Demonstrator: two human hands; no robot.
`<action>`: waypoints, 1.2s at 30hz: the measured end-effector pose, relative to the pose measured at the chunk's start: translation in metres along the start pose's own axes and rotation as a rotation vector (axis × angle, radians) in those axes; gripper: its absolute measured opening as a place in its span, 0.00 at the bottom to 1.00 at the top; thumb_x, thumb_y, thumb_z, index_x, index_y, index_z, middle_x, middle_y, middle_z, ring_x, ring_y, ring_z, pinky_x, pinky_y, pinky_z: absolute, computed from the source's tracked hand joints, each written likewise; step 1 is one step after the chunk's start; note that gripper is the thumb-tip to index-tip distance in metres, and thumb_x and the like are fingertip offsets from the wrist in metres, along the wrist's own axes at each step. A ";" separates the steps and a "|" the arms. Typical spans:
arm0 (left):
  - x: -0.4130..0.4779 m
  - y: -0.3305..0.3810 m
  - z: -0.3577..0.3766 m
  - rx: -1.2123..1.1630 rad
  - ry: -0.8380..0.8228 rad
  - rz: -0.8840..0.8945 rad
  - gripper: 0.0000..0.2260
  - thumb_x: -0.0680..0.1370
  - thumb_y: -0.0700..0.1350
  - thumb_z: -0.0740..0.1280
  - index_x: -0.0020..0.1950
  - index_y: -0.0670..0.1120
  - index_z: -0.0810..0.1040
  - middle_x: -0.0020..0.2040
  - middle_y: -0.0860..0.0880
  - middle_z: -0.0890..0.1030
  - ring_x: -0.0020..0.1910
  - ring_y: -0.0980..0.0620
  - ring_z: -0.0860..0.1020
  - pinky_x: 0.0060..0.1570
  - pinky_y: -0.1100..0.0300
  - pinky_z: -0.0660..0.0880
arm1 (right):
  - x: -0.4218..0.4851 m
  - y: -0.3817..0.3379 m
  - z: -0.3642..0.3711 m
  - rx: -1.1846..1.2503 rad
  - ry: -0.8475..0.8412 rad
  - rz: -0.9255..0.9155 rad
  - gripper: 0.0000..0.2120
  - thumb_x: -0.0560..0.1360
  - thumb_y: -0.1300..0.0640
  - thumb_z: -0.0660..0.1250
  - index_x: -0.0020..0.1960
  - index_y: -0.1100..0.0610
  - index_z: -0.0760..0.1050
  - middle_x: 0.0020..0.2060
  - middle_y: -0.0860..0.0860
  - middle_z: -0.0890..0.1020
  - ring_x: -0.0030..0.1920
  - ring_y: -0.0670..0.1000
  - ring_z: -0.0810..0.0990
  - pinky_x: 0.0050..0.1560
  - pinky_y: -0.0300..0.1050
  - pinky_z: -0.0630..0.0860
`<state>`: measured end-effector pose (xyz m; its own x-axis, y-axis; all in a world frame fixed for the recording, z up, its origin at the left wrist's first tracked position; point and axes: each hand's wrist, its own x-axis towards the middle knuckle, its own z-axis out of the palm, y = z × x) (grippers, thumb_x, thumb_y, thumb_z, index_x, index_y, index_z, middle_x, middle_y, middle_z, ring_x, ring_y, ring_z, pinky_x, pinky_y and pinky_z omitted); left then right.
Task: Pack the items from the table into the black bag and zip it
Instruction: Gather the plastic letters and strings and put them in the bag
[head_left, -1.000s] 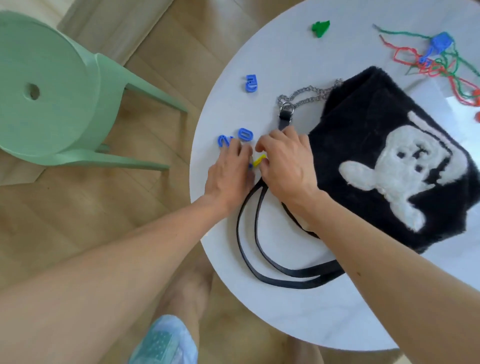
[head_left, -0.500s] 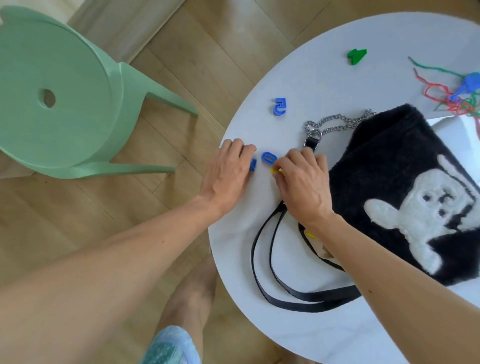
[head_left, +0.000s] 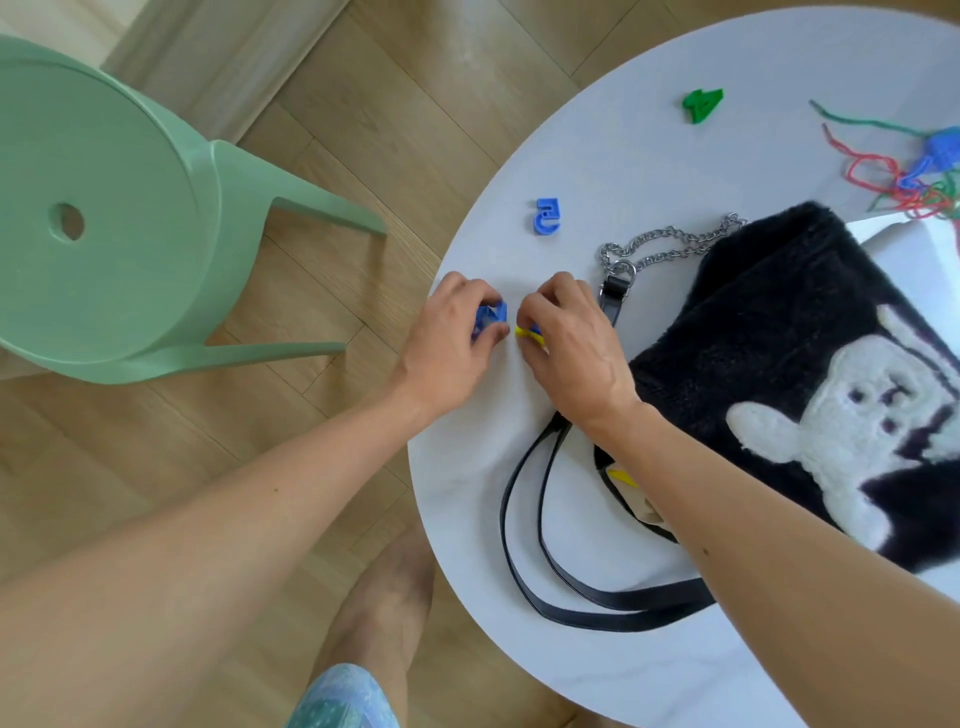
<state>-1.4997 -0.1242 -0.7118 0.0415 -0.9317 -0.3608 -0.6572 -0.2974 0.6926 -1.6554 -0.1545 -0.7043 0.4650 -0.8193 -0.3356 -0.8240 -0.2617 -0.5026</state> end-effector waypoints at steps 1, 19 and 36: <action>0.003 0.003 -0.002 -0.108 0.014 -0.095 0.10 0.78 0.43 0.69 0.58 0.42 0.79 0.53 0.45 0.78 0.48 0.52 0.77 0.52 0.63 0.73 | 0.000 0.001 -0.001 0.028 0.010 0.011 0.03 0.76 0.65 0.65 0.49 0.63 0.76 0.50 0.58 0.74 0.51 0.59 0.73 0.42 0.58 0.77; 0.030 0.057 -0.016 -1.508 -0.343 -0.792 0.26 0.83 0.61 0.50 0.55 0.43 0.79 0.45 0.46 0.81 0.44 0.49 0.81 0.47 0.57 0.80 | 0.016 -0.028 -0.052 0.457 0.178 0.032 0.04 0.68 0.64 0.69 0.42 0.58 0.78 0.42 0.50 0.77 0.40 0.45 0.76 0.37 0.36 0.70; 0.063 0.050 -0.012 -1.188 0.014 -0.834 0.19 0.86 0.51 0.53 0.46 0.41 0.75 0.35 0.47 0.74 0.30 0.51 0.73 0.26 0.66 0.69 | 0.079 0.023 -0.038 -0.133 0.064 0.013 0.12 0.78 0.58 0.64 0.61 0.58 0.74 0.58 0.56 0.71 0.52 0.57 0.75 0.43 0.52 0.76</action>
<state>-1.5209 -0.2007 -0.6925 0.1039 -0.4045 -0.9086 0.5605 -0.7308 0.3895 -1.6495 -0.2449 -0.7123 0.4362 -0.8527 -0.2874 -0.8673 -0.3133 -0.3868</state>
